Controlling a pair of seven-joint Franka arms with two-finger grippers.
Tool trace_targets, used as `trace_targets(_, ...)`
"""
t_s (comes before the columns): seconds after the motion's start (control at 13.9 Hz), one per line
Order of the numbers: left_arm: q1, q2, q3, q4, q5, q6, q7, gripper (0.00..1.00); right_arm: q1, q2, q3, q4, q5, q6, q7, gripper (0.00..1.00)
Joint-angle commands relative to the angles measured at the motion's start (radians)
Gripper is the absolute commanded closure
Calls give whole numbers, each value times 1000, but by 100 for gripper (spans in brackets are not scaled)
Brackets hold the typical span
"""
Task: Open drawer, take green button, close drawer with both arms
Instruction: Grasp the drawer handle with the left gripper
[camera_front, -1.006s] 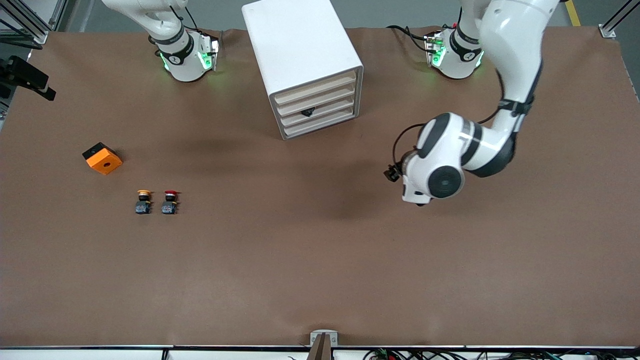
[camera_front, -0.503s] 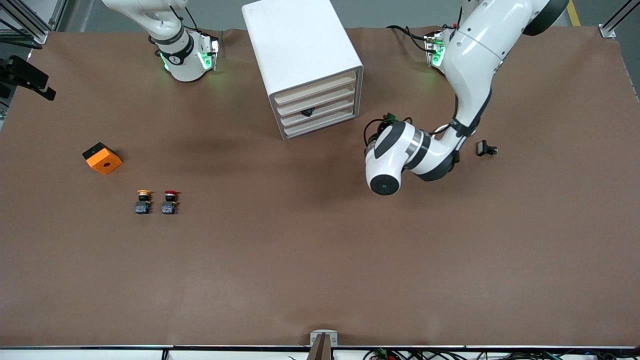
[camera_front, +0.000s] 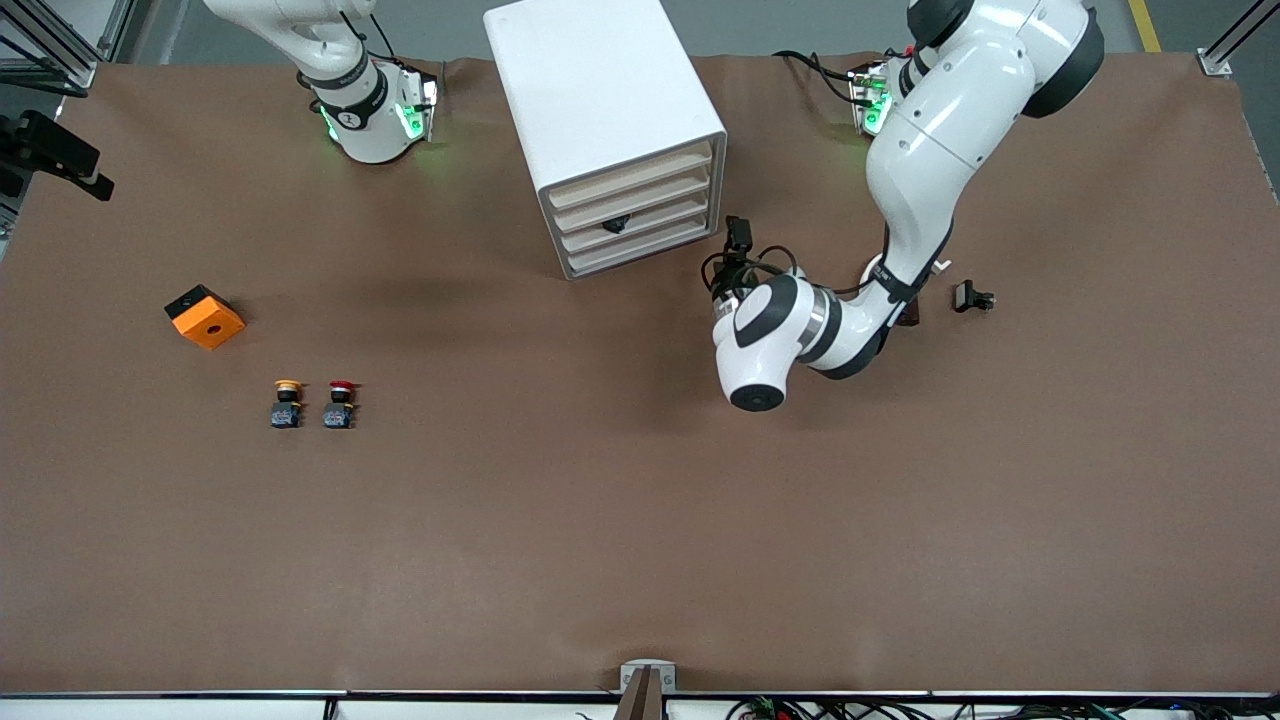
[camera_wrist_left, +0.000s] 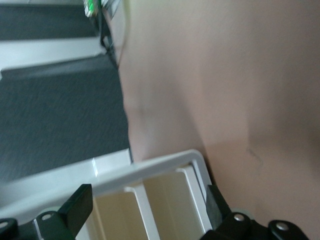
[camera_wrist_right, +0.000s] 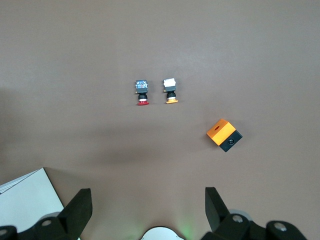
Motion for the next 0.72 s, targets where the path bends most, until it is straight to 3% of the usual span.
trace_targets(0.0, 23, 42, -15, 49, -66, -61, -50, 0, 8, -22, -2, -15, -9, 1, 0, 0)
trace_targets(0.43, 72, 115, -7, 75, -197, -129, -105, 0, 8, -22, -2, -14, -10, 3, 0, 0)
trace_targets(0.65, 60, 134, -6, 81, -205, -129, -151, 0, 7, -21, -2, -14, -10, 3, 0, 0)
